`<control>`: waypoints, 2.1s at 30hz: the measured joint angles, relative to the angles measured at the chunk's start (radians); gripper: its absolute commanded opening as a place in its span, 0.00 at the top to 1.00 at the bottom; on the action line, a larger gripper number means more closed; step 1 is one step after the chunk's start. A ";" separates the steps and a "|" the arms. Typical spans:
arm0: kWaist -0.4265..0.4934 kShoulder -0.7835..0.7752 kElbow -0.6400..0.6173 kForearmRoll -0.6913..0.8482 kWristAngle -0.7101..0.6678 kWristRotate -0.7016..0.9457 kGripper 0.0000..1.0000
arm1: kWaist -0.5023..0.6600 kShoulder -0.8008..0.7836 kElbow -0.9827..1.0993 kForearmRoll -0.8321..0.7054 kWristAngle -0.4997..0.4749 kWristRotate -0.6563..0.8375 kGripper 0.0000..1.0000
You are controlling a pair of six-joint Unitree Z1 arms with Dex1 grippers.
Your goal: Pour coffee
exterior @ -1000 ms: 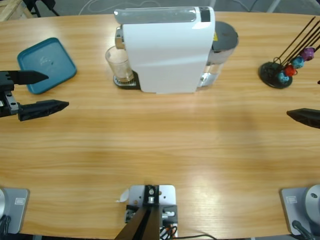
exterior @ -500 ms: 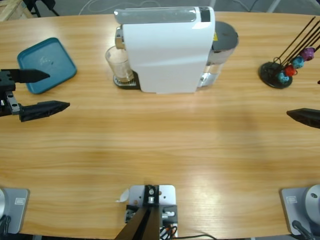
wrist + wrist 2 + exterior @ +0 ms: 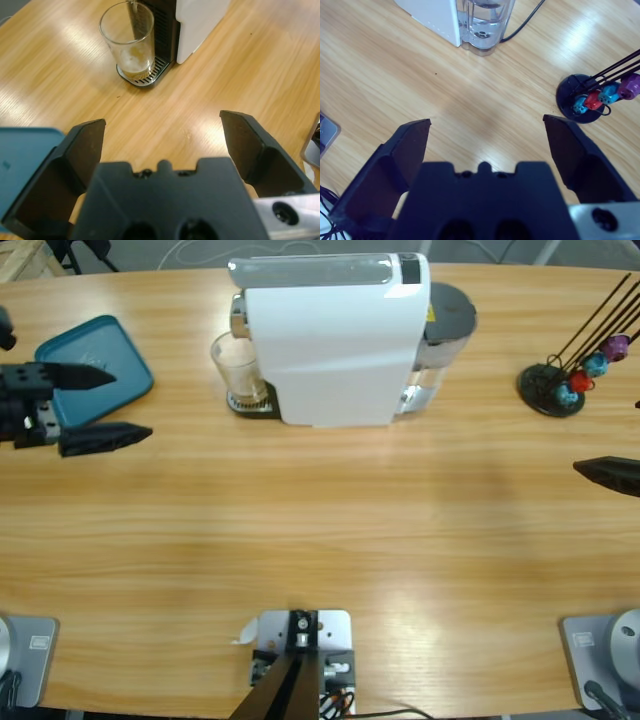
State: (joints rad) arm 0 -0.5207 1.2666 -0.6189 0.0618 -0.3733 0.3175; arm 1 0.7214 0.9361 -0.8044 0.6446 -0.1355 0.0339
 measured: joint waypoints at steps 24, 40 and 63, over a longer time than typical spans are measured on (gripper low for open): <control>0.214 0.461 -0.300 -0.036 -0.339 0.305 0.04 | 0.000 0.013 0.000 0.000 0.004 -0.006 0.01; 0.172 0.549 -0.392 -0.036 -0.479 0.339 0.04 | 0.000 0.060 -0.008 0.000 0.017 -0.007 0.01; 0.127 0.612 -0.394 -0.036 -0.457 0.374 0.04 | 0.000 0.063 -0.012 0.001 0.020 -0.007 0.02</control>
State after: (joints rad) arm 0 -0.3933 1.8788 -1.0130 0.0256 -0.8298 0.6915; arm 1 0.7215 0.9993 -0.8166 0.6458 -0.1152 0.0274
